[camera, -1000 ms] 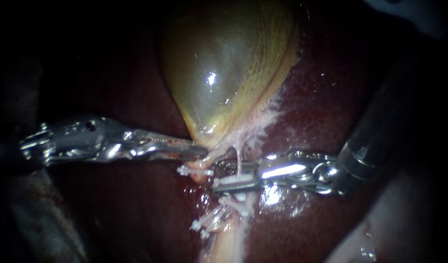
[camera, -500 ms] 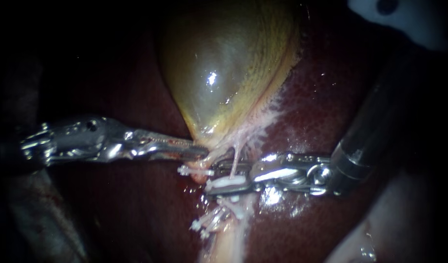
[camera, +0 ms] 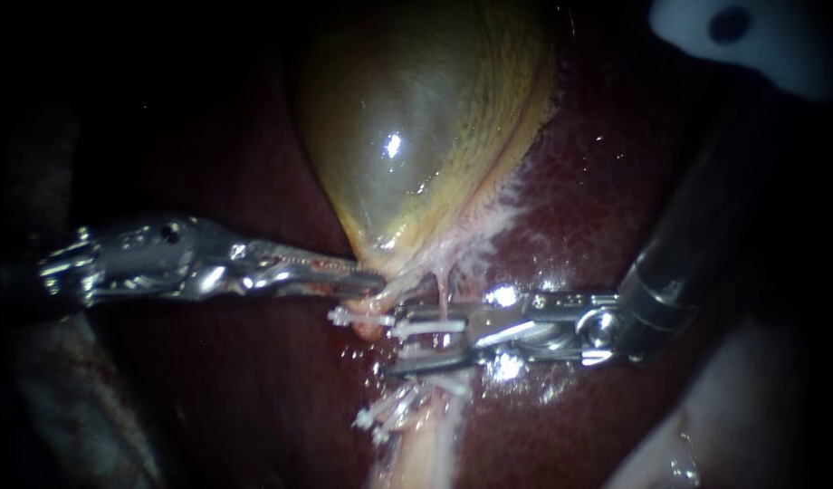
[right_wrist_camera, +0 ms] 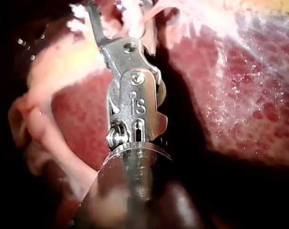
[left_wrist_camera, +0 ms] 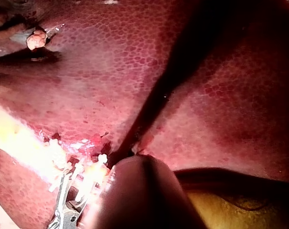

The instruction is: Going back third clip right tube

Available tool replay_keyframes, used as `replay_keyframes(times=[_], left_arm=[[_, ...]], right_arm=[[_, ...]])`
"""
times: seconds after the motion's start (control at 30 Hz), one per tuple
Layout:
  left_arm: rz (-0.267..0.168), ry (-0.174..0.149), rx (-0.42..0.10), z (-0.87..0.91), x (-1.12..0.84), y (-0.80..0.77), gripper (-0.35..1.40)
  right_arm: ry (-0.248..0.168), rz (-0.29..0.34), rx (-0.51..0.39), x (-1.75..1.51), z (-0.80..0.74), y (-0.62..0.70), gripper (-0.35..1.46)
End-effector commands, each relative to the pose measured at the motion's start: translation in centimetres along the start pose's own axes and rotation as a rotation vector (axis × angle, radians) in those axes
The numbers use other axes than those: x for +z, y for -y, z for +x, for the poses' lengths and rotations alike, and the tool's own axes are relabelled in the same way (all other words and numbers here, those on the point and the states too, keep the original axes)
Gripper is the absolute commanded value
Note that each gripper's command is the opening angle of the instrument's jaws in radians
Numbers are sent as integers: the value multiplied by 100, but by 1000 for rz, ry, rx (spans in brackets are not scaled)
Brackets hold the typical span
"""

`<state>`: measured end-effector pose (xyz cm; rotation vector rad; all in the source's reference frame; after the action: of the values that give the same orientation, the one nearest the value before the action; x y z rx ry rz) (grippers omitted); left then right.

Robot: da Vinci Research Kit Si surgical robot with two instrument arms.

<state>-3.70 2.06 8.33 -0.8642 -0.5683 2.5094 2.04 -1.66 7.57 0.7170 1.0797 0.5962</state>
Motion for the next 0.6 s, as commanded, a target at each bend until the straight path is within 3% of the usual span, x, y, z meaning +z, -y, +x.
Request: replay_keyframes(times=[0.03,0.6], left_arm=[[0,0,-1,0,-1,0,-35],[4,0,-1,1,0,-1,-35]], right_arm=[[0,1,1,-1,0,0,57],[1,-17,-14,-14,1,-10,56]])
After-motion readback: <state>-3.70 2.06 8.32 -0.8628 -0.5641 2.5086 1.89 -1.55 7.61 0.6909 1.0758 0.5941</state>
